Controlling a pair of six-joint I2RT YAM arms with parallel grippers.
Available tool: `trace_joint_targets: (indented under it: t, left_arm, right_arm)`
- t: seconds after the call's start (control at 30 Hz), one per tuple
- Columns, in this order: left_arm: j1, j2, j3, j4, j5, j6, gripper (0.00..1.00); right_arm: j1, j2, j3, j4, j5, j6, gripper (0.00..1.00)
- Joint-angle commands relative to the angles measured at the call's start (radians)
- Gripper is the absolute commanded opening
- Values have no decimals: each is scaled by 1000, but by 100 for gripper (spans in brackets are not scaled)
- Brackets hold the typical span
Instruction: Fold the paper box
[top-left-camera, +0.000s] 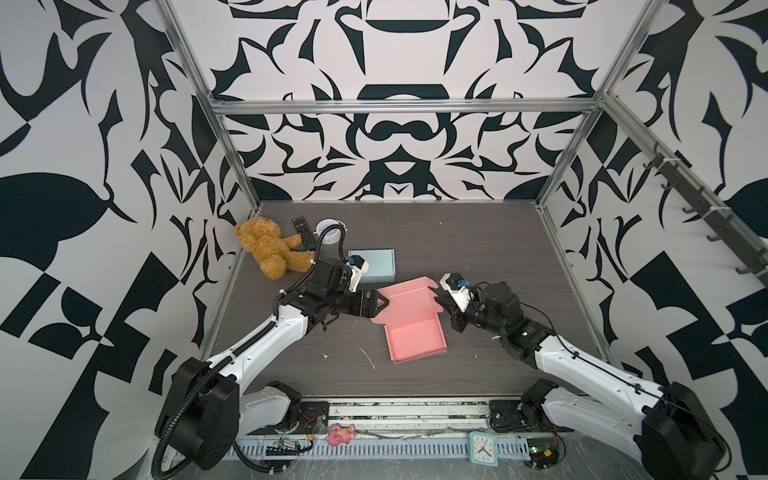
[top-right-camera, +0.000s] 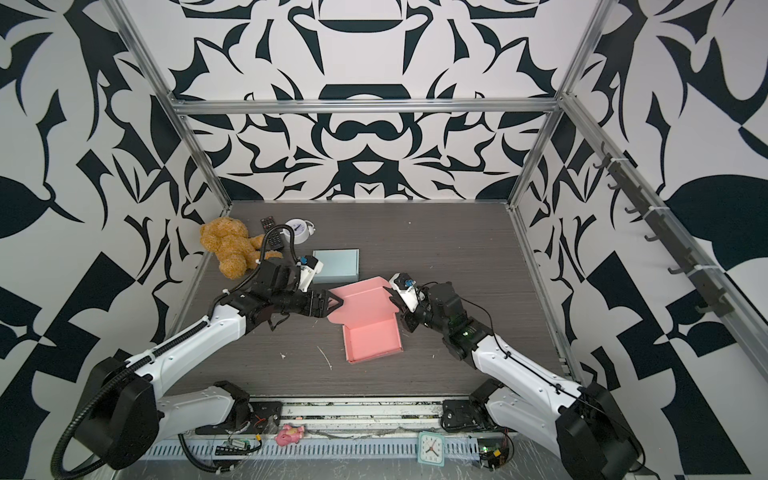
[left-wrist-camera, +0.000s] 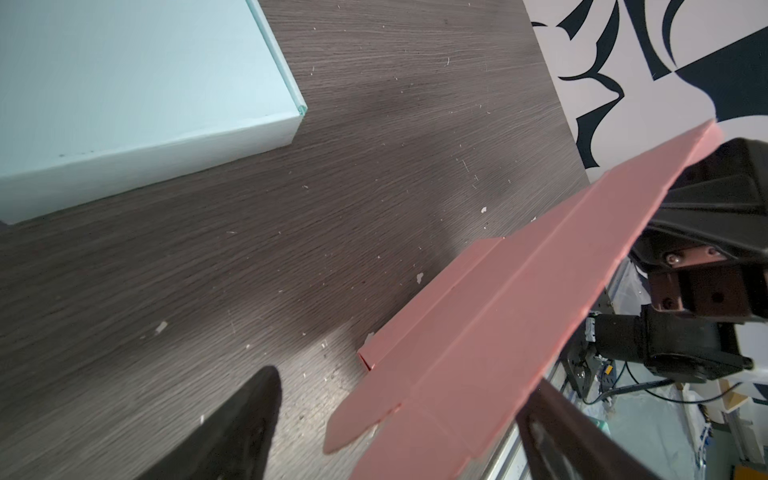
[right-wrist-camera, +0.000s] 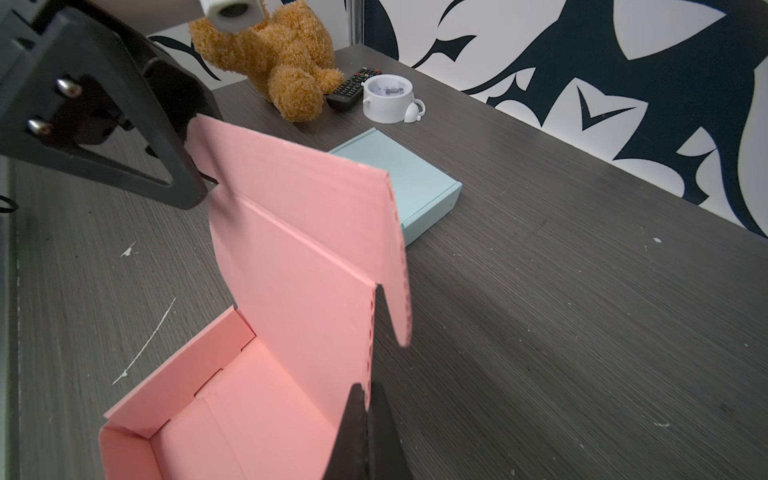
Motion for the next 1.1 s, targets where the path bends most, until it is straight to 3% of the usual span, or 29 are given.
trace_joint_targets:
  t: [0.0, 1.07]
  left_arm:
    - [3, 15, -13, 73, 26, -14, 84]
    - [-17, 41, -57, 75, 27, 0, 26]
  right_arm:
    - [0, -21, -9, 22, 51, 40, 0]
    - [1, -4, 1, 12, 102, 110, 0]
